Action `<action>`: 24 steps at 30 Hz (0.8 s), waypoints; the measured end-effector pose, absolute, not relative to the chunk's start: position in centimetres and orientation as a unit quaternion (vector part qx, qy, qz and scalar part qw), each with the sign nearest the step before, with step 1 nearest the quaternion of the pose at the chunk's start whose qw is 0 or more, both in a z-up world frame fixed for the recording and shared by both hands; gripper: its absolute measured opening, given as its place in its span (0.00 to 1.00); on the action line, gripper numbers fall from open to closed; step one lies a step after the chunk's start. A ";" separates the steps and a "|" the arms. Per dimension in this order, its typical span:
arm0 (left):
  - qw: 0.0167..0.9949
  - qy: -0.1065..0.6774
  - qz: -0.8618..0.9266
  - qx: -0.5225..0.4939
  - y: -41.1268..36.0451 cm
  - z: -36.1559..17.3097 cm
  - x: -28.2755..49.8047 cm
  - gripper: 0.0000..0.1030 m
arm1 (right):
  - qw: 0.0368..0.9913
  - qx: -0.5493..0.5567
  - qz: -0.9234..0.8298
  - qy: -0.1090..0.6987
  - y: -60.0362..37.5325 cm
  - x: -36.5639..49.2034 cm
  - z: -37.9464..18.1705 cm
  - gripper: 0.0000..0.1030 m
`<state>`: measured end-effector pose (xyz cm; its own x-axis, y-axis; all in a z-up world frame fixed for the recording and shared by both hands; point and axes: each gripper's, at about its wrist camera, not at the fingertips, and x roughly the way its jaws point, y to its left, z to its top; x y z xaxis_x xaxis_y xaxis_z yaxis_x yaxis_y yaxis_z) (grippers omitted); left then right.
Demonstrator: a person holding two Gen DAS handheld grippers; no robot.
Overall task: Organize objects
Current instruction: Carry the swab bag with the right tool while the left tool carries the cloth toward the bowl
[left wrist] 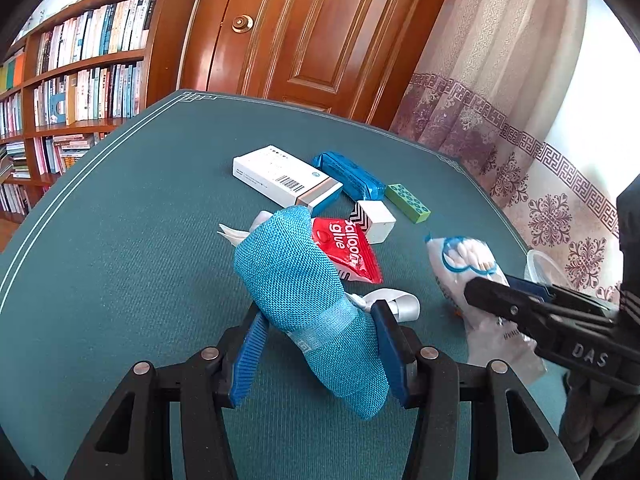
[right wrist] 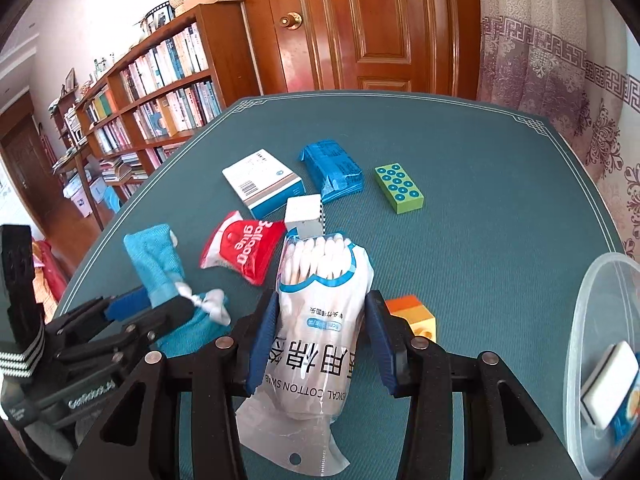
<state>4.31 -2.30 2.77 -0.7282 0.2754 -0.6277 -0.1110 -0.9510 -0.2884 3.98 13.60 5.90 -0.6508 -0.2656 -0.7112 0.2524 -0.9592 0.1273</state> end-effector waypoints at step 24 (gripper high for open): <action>0.107 -0.083 0.932 -0.337 -0.5 4.1 5.4 0.54 | 0.068 0.346 -0.928 -0.123 23.2 11.6 8.0 0.44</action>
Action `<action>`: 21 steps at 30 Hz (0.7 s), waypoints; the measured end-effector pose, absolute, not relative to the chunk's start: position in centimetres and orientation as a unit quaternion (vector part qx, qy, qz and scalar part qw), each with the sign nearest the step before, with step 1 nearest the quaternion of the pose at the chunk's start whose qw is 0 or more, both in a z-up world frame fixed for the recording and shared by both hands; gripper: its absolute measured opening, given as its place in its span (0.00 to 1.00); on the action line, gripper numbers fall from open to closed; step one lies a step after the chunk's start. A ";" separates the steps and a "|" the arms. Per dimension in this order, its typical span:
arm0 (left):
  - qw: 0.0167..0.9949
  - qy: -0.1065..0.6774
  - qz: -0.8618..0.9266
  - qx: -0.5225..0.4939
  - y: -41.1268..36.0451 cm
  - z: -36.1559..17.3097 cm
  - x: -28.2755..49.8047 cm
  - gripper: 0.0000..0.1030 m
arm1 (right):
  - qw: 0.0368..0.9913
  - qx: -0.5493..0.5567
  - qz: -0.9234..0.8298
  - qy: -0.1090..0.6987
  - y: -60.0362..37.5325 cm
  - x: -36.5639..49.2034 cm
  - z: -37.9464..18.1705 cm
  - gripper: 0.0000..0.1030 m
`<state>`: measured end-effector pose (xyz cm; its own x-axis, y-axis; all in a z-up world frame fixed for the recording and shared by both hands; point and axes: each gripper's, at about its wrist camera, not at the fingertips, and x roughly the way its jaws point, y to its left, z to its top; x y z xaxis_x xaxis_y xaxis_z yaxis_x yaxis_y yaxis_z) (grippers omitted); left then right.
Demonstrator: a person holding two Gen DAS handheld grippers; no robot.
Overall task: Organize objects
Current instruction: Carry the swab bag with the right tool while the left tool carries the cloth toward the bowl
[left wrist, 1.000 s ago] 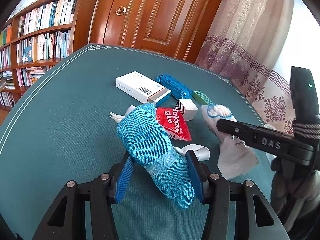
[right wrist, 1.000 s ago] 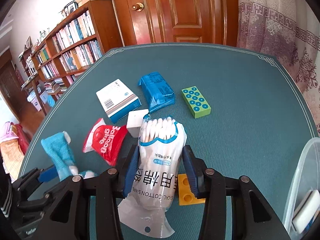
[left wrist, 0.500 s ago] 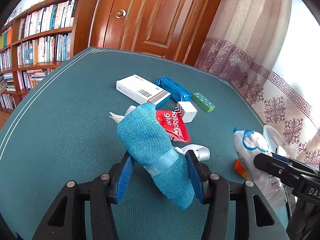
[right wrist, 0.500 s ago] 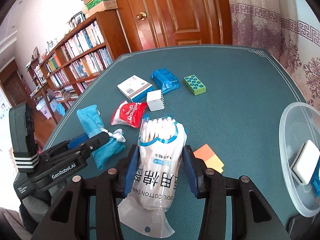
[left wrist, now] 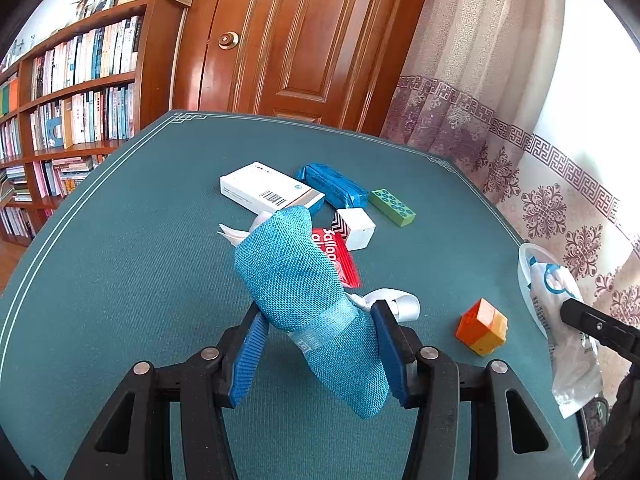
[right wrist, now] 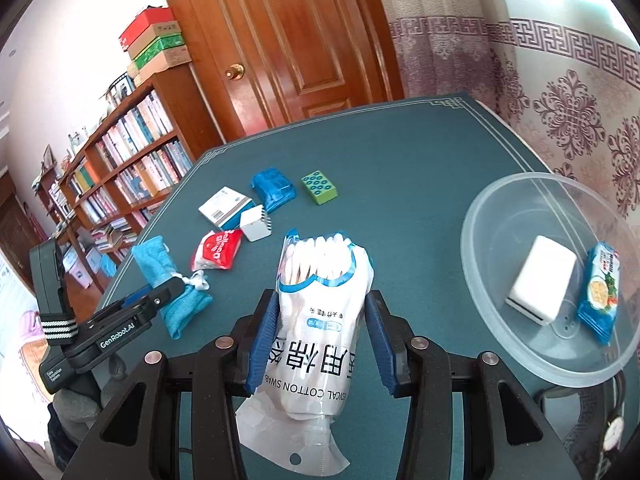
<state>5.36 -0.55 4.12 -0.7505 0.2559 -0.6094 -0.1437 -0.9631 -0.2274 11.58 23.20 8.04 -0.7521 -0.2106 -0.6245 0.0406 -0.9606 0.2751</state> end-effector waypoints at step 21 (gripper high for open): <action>0.205 -0.028 0.917 -0.340 8.8 7.4 5.4 0.54 | -0.101 0.286 -0.937 -0.175 39.1 13.3 10.1 0.44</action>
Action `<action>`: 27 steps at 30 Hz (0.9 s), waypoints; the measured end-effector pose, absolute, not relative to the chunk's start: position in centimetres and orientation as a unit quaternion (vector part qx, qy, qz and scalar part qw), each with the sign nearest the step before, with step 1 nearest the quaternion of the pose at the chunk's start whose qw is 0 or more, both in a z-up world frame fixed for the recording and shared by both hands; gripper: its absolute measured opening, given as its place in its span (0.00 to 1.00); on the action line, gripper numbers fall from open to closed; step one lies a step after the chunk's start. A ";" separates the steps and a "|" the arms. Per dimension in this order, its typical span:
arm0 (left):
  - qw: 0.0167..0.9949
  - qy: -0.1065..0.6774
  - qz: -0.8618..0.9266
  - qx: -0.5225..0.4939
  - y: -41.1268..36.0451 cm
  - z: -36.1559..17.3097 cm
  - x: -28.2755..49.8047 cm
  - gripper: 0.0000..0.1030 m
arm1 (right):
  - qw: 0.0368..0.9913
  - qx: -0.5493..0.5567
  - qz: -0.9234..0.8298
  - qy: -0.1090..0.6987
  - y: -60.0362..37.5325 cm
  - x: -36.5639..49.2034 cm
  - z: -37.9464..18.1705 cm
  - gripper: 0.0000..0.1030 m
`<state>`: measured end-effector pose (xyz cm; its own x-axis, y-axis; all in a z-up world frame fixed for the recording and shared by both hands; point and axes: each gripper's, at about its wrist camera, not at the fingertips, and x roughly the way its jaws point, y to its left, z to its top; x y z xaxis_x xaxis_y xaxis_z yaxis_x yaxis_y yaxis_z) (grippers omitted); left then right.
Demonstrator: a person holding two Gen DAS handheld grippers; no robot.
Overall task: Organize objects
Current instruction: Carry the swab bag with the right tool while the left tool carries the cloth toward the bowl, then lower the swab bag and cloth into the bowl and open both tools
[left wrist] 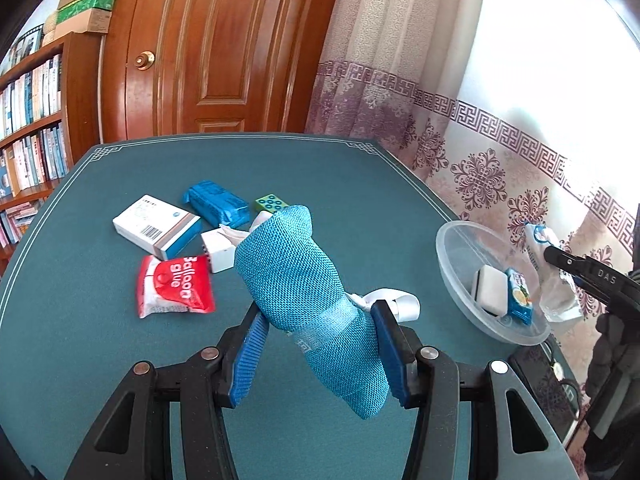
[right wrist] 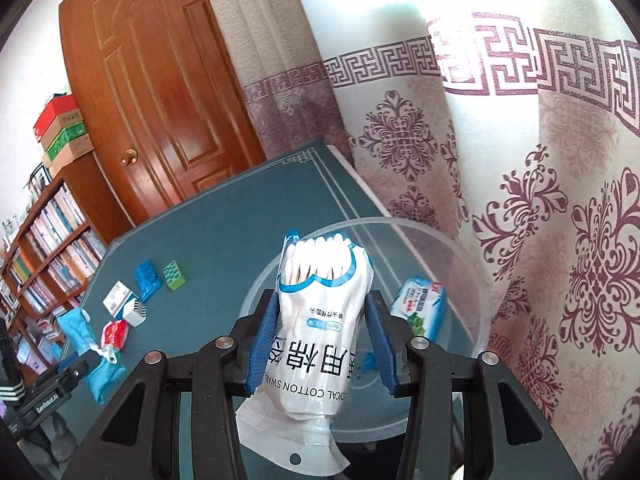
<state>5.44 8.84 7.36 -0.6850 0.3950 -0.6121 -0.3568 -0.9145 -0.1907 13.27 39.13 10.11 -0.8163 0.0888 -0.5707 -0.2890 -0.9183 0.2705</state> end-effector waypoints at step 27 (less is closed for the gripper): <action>0.340 0.069 0.873 -0.342 23.2 7.8 3.3 0.55 | 0.166 -0.278 0.935 0.148 42.8 13.4 8.1 0.46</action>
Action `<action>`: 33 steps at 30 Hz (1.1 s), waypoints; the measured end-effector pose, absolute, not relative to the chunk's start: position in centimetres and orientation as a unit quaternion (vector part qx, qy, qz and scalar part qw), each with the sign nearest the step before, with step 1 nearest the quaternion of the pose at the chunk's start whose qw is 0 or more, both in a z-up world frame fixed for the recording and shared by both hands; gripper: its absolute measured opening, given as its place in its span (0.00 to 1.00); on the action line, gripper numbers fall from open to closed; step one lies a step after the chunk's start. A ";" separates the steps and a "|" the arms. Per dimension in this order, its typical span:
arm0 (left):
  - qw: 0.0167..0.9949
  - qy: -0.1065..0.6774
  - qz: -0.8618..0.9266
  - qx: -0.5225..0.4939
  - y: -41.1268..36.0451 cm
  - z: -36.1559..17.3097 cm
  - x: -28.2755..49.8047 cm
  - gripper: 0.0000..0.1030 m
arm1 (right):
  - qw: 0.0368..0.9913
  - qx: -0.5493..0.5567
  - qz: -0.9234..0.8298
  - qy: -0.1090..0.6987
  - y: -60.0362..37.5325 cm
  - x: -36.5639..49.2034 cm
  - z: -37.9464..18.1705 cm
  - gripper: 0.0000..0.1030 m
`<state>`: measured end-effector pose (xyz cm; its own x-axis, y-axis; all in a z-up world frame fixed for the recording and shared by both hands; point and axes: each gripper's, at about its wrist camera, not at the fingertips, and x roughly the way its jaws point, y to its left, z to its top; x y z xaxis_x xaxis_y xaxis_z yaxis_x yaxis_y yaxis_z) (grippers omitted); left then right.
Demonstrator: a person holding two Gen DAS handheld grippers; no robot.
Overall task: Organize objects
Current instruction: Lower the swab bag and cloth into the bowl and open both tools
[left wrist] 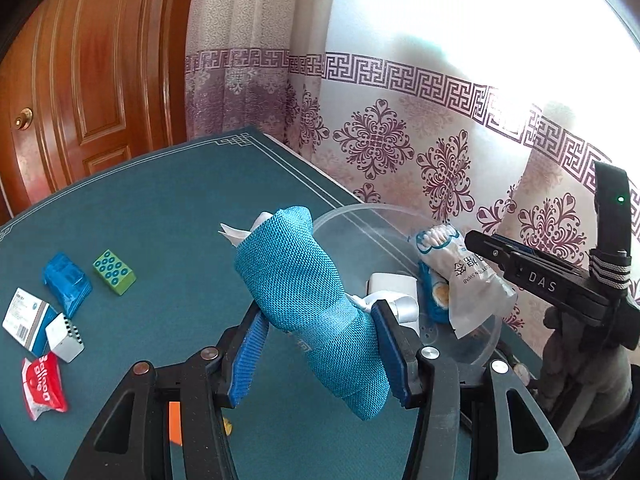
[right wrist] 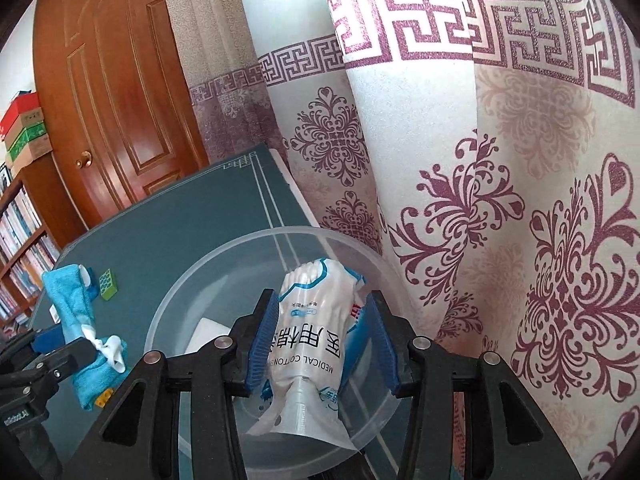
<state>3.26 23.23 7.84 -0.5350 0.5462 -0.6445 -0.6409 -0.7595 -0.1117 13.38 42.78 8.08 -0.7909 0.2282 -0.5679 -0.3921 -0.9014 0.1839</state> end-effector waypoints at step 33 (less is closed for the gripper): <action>0.289 0.072 0.902 -0.312 24.1 7.7 2.7 0.99 | 0.130 -0.262 0.945 0.145 40.0 13.6 9.2 0.58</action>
